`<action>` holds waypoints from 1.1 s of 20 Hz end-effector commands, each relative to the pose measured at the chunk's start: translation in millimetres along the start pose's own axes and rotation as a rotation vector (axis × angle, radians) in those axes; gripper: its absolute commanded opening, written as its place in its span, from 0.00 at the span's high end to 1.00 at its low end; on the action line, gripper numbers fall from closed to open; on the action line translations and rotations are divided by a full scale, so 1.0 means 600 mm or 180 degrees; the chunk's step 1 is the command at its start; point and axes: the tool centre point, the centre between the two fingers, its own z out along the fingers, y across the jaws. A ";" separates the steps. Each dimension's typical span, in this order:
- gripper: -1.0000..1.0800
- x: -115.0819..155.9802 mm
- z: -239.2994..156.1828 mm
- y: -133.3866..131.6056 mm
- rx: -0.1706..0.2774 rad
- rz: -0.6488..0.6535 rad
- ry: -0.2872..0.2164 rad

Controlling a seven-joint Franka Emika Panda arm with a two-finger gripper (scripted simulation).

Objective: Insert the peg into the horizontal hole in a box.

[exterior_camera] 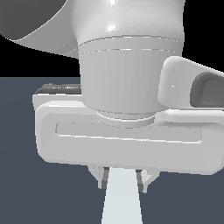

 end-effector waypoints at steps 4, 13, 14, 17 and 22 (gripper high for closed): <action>1.00 0.082 -0.046 -0.027 -0.0012 0.0057 0.0000; 1.00 0.192 -0.104 -0.060 -0.0013 0.0139 -0.0002; 1.00 0.200 -0.109 -0.062 -0.0013 0.0145 -0.0002; 1.00 0.219 -0.119 -0.066 -0.0013 0.0159 -0.0003; 1.00 0.230 -0.125 -0.067 -0.0013 0.0167 -0.0002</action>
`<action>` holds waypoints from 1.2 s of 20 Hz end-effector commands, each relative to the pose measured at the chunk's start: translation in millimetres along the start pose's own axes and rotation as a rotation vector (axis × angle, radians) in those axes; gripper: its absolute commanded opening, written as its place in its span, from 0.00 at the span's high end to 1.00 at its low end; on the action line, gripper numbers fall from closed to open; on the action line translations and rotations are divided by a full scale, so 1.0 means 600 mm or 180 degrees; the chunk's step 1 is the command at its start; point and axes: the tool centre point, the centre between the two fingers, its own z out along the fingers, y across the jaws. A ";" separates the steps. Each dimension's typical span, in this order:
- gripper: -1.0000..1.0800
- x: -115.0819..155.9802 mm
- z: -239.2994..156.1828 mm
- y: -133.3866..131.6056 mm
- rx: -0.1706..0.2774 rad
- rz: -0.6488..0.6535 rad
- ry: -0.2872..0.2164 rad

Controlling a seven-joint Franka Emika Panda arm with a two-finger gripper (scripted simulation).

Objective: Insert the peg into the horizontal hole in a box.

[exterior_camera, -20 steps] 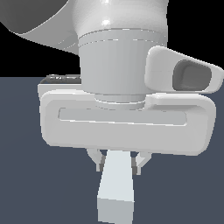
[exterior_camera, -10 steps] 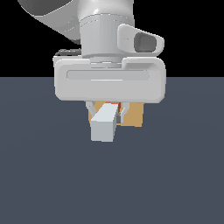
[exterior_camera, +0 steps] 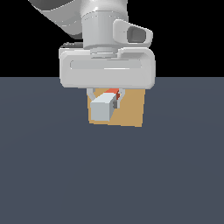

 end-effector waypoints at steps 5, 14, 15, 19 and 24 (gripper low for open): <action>1.00 0.001 -0.002 0.000 -0.0002 0.0006 0.0000; 1.00 0.007 -0.003 0.002 -0.0004 0.0008 0.0001; 1.00 0.012 -0.003 0.001 -0.0004 0.0008 0.0001; 1.00 0.042 -0.003 0.001 -0.0006 0.0008 0.0002; 1.00 0.109 -0.004 0.000 -0.0009 0.0009 0.0002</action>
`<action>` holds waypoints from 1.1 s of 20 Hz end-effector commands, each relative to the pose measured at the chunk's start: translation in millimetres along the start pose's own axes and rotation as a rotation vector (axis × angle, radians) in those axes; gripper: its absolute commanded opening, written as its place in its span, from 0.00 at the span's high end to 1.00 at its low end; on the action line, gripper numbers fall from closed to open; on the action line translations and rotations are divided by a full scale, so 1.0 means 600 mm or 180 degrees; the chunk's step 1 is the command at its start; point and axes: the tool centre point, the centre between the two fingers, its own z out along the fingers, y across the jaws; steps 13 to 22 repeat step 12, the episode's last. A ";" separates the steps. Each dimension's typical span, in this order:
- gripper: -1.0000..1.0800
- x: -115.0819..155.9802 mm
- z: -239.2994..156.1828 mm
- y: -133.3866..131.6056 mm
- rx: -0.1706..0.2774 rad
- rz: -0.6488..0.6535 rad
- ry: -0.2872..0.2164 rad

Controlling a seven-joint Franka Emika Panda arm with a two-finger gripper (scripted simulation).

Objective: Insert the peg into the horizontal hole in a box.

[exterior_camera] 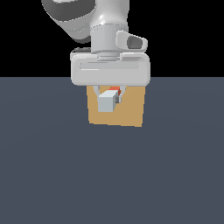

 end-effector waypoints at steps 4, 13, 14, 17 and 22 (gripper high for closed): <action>1.00 0.076 -0.003 0.001 -0.0013 -0.0004 0.0004; 1.00 0.119 -0.004 0.003 -0.0014 -0.0004 0.0004; 1.00 0.119 -0.004 0.003 -0.0014 -0.0004 0.0004; 1.00 0.119 -0.004 0.003 -0.0014 -0.0004 0.0004; 1.00 0.119 -0.004 0.003 -0.0014 -0.0004 0.0004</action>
